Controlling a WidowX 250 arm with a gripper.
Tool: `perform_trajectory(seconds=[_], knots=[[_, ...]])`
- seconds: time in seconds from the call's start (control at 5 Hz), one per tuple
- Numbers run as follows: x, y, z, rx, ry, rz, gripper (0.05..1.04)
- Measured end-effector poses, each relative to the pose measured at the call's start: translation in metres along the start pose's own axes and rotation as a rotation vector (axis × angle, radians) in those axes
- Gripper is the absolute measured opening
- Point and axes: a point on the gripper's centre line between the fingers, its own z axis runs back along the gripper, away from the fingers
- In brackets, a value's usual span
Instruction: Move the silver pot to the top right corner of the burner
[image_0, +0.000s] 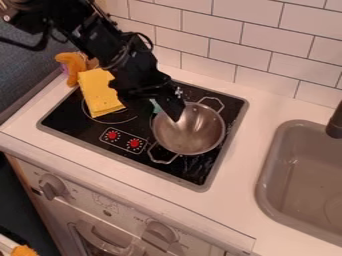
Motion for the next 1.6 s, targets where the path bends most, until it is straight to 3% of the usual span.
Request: perform_trajectory(seconds=[0.6,0.8,1.0,1.4,1.6], knots=[[-0.007,0.017,-0.009,0.016,0.013,0.017,1.0],[-0.008,0.017,-0.015,0.001,0.003,0.037,1.0],[-0.008,0.013,-0.024,-0.027,0.003,0.031,0.925],[-0.006,0.015,-0.035,-0.021,0.015,-0.013,0.33],[-0.005,0.017,-0.034,-0.014,0.017,-0.029,0.145]])
